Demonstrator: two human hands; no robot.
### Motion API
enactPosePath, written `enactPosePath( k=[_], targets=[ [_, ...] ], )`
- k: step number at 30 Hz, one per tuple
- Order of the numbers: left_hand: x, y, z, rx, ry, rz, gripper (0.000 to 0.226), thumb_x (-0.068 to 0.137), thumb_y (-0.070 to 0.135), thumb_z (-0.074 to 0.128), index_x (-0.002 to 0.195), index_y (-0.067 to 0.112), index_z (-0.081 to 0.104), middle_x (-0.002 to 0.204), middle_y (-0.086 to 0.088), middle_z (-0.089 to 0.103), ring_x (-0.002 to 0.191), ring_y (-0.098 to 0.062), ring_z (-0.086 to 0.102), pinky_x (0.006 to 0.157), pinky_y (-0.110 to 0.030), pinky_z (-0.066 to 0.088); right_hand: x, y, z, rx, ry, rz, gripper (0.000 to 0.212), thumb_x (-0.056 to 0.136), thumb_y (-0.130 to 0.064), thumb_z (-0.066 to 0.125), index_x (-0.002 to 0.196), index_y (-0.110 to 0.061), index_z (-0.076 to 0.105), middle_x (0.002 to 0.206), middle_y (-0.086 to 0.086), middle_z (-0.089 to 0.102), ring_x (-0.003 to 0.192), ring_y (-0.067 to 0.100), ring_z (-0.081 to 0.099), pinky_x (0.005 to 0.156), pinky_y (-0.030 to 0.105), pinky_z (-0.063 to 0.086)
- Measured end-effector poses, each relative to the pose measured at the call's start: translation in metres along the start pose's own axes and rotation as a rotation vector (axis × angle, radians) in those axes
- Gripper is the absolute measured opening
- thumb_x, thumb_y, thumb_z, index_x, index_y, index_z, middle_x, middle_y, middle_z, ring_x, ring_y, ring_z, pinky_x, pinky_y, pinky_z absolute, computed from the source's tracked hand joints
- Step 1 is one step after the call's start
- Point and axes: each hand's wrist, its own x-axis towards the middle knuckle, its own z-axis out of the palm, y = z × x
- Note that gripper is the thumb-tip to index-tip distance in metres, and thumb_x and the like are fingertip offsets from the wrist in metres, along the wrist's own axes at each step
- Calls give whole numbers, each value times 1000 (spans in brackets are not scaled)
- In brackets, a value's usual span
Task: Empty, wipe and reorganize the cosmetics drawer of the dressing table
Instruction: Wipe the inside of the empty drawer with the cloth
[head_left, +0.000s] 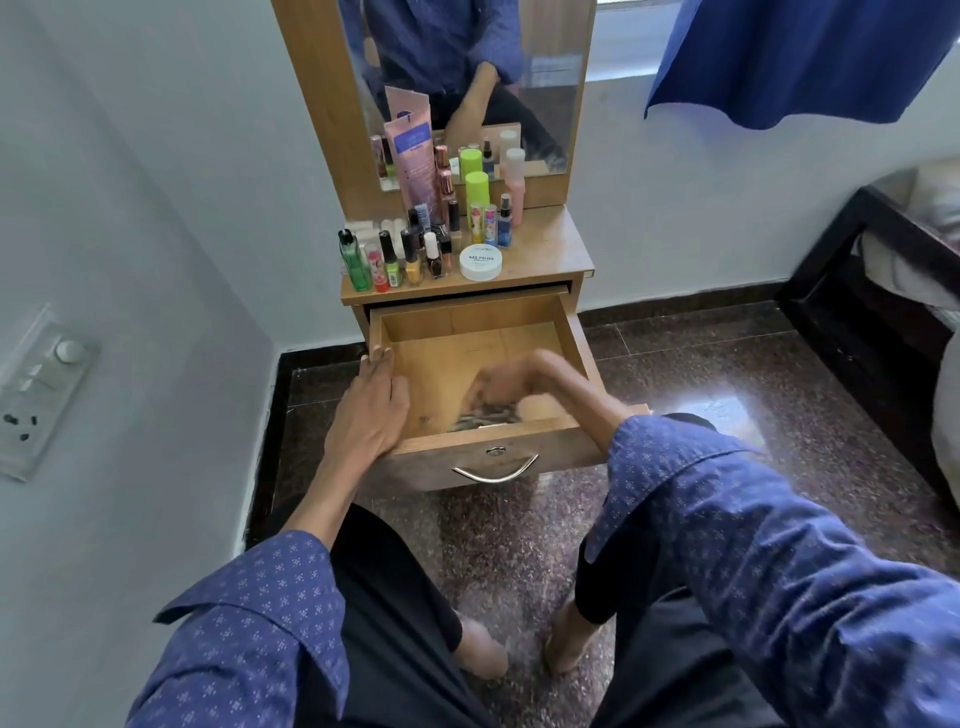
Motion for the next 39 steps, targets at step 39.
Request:
enactPosePath(
  k=[39],
  targets=[
    [4, -8, 1, -32, 12, 7, 55, 113, 31, 24, 165, 12, 26, 173, -5, 17, 160, -25, 19, 130, -45, 16, 24, 49, 29, -217, 630, 364, 52, 101, -9, 50, 151, -3, 39, 150, 25, 42, 133, 38, 50, 101, 47, 52]
  ],
)
